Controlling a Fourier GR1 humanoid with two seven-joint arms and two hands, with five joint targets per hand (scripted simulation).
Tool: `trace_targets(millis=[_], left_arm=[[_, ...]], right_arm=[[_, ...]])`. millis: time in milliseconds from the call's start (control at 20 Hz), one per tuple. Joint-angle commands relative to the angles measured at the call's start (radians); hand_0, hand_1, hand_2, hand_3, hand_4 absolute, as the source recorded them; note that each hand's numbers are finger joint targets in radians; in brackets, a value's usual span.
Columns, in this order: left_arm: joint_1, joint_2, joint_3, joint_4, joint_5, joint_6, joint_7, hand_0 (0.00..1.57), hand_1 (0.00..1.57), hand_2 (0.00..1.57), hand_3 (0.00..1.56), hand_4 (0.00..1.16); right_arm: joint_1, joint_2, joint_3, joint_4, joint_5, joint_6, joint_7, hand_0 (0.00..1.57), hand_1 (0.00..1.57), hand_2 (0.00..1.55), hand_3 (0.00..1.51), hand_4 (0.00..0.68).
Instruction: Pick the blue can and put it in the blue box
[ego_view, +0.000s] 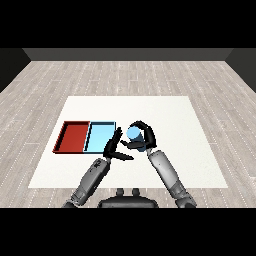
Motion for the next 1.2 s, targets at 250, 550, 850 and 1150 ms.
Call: trace_targets(millis=[250,550,850,1150], left_arm=[[-0.008,0.023,0.016,0.044,0.003,-0.054,-0.050,0.00,0.00,0.00,0.00,0.00],[-0.057,-0.001,-0.082,0.013,0.069,0.088,-0.009,0.00,0.00,0.00,0.00,0.00],[-0.121,-0.001,-0.120,0.149,0.144,0.075,-0.125,0.00,0.00,0.00,0.00,0.00],[-0.185,-0.001,-0.134,0.212,0.171,0.071,-0.122,0.00,0.00,0.00,0.00,0.19]], right_arm=[[-0.036,0.011,0.046,0.074,-0.058,-0.028,-0.073,1.48,1.48,1.47,1.41,0.610],[-0.050,0.011,0.070,0.025,-0.071,-0.061,0.002,1.46,1.46,1.45,1.39,0.628],[-0.079,0.011,0.052,0.064,-0.169,-0.053,-0.040,1.46,1.46,1.45,1.39,0.589],[0.004,0.011,0.093,0.049,-0.209,-0.064,-0.121,1.46,1.46,1.45,1.38,0.597]])
